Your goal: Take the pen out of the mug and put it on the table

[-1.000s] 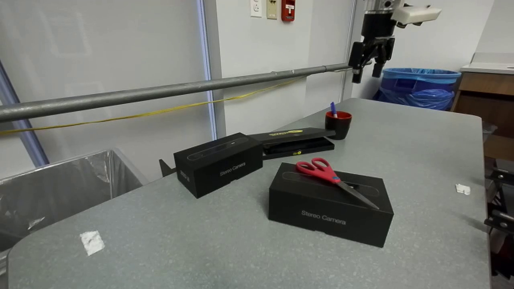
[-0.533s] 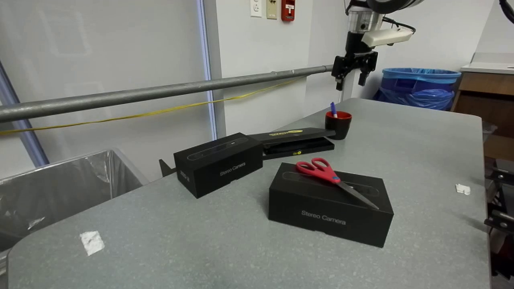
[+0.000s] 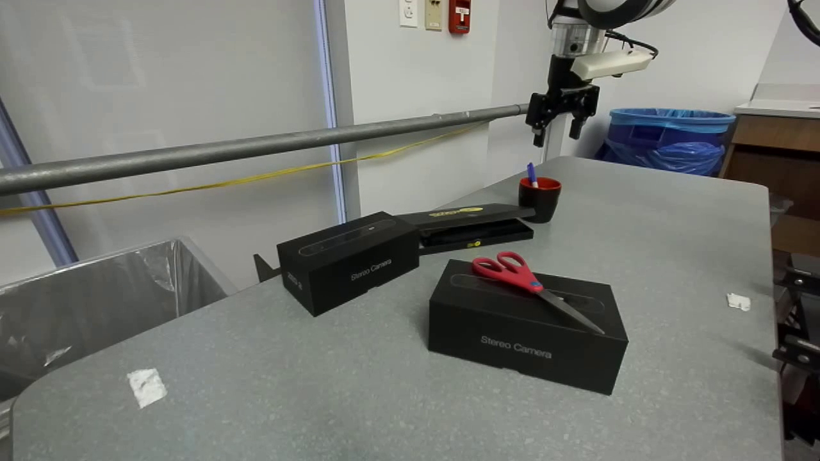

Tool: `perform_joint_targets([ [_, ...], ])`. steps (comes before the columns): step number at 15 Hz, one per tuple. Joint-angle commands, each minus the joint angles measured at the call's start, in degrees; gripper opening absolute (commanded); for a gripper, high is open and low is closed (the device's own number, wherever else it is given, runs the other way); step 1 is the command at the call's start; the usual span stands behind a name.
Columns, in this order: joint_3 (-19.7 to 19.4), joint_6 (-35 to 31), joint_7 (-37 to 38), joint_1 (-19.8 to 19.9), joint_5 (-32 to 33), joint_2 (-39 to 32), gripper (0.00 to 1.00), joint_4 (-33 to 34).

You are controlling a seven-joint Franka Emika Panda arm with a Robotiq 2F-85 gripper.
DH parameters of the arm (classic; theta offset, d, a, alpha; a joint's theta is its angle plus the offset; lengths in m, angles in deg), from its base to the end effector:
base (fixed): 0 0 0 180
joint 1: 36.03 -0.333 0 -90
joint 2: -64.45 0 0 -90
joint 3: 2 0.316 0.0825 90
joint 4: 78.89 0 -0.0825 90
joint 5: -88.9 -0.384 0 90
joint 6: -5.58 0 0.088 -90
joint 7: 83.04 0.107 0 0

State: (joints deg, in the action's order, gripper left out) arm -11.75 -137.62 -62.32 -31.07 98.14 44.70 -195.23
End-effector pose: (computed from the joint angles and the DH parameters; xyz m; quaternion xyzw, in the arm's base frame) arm 0.5920 -0.1507 0.2906 0.9661 -0.2373 0.0668 0.0770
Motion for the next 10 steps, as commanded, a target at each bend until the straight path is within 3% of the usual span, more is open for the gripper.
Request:
perform_joint_targets([
  [1,-2.01,-3.14,4.90,-2.14,1.10,-3.29,1.00,1.77],
  [6,-6.28,-9.64,12.77,-5.81,3.31,-7.85,1.00,3.70],
  [10,-9.42,-10.19,16.00,-8.27,2.79,-11.44,1.00,6.20],
])
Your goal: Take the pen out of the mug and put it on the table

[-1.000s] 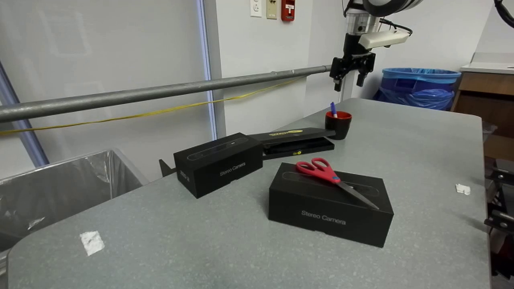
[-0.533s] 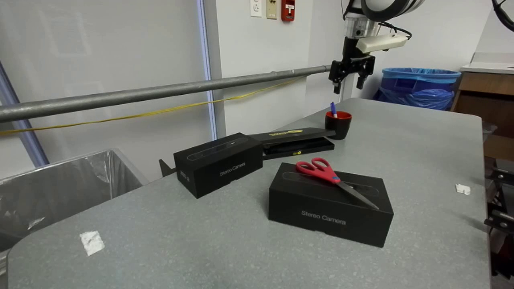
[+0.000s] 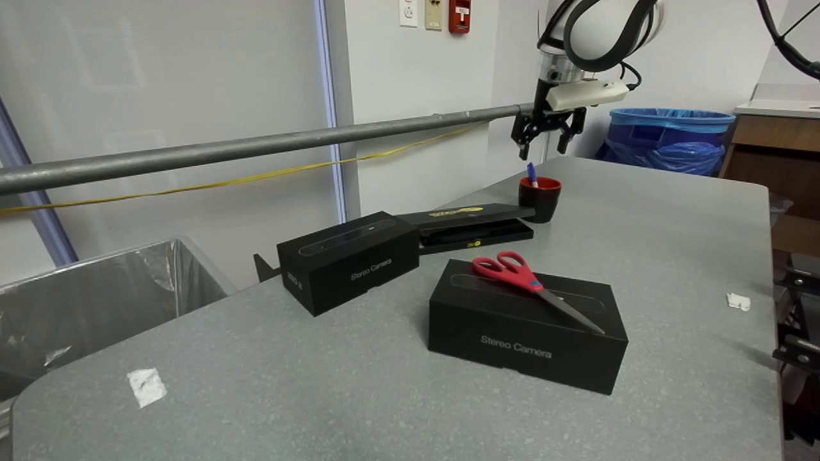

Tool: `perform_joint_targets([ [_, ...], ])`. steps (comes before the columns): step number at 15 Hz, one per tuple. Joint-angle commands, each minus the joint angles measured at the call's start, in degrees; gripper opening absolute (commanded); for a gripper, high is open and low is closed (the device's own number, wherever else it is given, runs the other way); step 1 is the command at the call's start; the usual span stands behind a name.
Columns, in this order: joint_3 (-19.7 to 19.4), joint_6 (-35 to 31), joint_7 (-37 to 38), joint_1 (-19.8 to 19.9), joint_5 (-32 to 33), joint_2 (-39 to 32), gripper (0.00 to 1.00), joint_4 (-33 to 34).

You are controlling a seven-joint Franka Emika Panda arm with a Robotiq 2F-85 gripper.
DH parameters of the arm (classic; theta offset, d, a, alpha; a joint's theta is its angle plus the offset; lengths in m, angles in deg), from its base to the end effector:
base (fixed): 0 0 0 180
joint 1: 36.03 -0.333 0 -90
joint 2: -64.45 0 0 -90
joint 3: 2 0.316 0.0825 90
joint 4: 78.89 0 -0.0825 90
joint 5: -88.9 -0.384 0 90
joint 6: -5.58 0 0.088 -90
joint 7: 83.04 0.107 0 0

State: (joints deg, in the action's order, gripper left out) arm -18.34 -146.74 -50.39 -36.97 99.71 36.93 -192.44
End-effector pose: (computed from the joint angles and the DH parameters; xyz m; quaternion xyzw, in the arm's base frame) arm 0.6138 -0.1545 0.2507 0.9386 -0.3087 0.1184 0.0985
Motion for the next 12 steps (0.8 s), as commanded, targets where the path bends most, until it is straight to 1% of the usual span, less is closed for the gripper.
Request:
perform_joint_targets([
  [1,-3.25,-0.72,4.38,-2.62,1.12,-4.43,1.00,4.14],
  [3,-4.08,-0.67,5.17,-3.15,1.19,-5.97,1.00,5.41],
  [8,-4.72,-0.09,5.80,-3.30,0.41,-8.88,1.00,8.45],
  [9,-4.73,0.07,5.66,-3.31,0.41,-9.16,0.82,8.75],
  [10,-4.58,0.02,5.39,-3.24,0.29,-9.31,0.74,8.90],
  [11,-4.60,0.02,5.35,-3.28,0.25,-9.42,0.68,9.07],
  [12,-4.58,0.11,5.28,-3.31,0.21,-9.58,0.58,9.26],
])
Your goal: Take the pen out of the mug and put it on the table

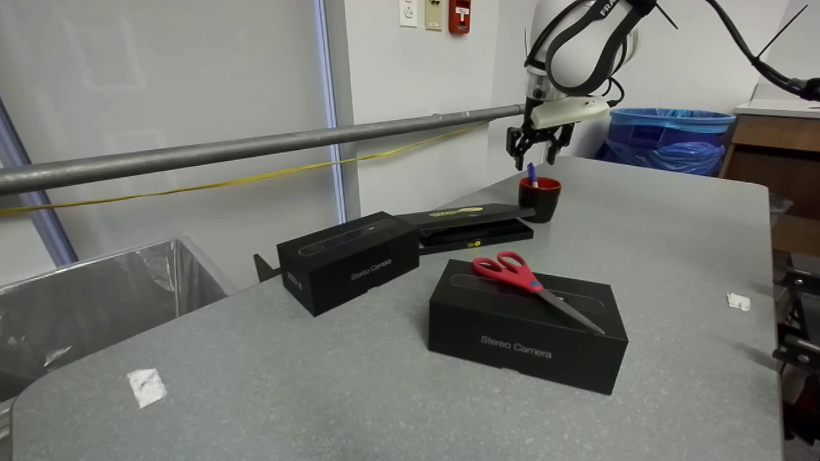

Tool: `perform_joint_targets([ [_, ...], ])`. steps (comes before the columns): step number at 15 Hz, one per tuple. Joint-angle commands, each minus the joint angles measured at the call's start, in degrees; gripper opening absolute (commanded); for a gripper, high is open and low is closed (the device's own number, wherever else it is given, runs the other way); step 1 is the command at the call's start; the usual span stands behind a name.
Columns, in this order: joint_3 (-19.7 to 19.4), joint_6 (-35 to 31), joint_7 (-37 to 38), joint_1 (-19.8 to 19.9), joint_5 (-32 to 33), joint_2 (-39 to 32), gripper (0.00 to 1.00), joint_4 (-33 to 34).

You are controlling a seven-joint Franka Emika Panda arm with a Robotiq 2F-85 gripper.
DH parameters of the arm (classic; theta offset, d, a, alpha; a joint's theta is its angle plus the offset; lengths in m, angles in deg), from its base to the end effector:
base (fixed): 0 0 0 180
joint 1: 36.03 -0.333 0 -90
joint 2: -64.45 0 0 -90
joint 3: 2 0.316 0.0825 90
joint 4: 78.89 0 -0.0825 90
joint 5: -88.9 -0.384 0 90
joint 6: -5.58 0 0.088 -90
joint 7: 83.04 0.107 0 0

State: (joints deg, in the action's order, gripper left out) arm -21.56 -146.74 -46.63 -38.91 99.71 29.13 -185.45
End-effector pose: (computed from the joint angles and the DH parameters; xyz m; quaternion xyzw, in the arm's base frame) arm 0.6394 -0.1680 0.2218 0.9266 -0.3320 0.1240 0.1260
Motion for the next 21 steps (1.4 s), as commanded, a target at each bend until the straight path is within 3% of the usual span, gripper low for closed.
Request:
perform_joint_targets([
  [1,-1.37,0.18,1.52,-1.39,0.15,-1.89,0.50,2.47],
  [7,-1.12,0.70,1.25,-1.23,-0.16,-2.07,0.04,3.02],
  [8,-1.05,0.77,1.18,-1.16,-0.26,-2.08,0.00,3.09],
  [13,-0.30,0.70,-0.13,-0.48,-0.91,0.51,0.03,1.22],
  [21,-2.42,-2.78,-3.82,-1.12,4.78,21.97,0.03,-15.22],
])
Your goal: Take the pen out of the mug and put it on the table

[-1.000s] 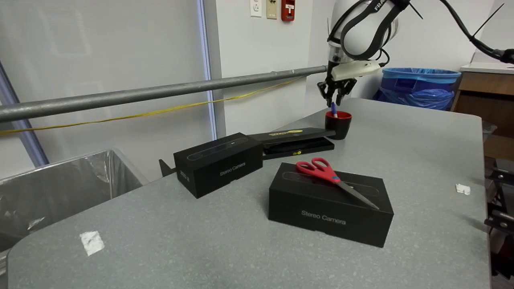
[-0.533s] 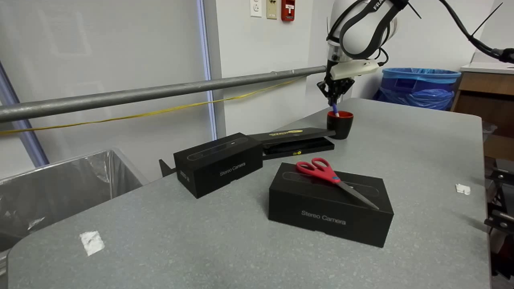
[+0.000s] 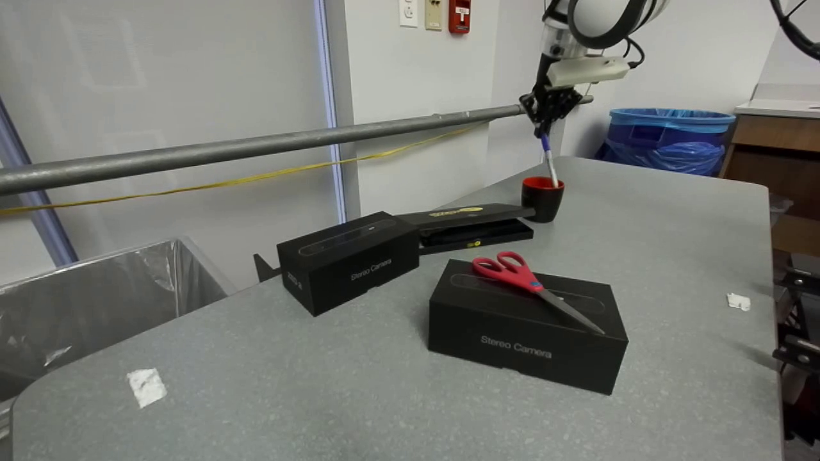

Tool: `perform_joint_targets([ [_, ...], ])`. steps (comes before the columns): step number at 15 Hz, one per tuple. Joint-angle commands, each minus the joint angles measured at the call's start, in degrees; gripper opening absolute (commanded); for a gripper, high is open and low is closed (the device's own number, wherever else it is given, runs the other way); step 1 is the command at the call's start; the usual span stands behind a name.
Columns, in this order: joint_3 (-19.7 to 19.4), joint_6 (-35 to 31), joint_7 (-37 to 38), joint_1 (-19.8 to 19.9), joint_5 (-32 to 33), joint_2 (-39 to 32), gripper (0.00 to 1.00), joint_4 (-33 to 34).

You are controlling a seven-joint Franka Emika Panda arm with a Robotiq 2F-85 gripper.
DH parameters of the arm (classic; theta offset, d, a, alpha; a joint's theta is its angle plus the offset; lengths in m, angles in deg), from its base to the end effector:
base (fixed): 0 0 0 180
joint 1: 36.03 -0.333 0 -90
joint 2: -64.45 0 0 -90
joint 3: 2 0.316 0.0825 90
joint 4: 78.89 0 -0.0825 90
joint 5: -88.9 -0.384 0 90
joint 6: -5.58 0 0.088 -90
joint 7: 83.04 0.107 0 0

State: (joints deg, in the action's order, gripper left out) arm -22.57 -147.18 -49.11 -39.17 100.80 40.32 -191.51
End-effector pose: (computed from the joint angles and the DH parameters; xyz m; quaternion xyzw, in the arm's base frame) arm 0.6185 -0.1732 0.3004 0.9256 -0.3244 0.1629 0.1071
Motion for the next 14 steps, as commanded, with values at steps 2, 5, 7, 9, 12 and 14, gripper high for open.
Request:
perform_joint_targets([
  [2,0.15,-0.14,-4.74,0.70,5.24,17.69,0.03,-13.17],
  [5,6.04,7.54,-15.91,3.83,-1.48,22.34,0.03,-15.98],
  [7,8.67,10.95,-18.19,3.96,-3.17,20.89,0.03,-16.94],
  [9,11.03,14.49,-17.90,3.43,-1.96,18.11,0.03,-17.01],
  [12,13.95,18.65,-15.75,1.99,2.08,12.58,0.03,-15.38],
  [14,14.89,20.51,-13.69,0.48,5.66,8.79,0.03,-13.71],
])
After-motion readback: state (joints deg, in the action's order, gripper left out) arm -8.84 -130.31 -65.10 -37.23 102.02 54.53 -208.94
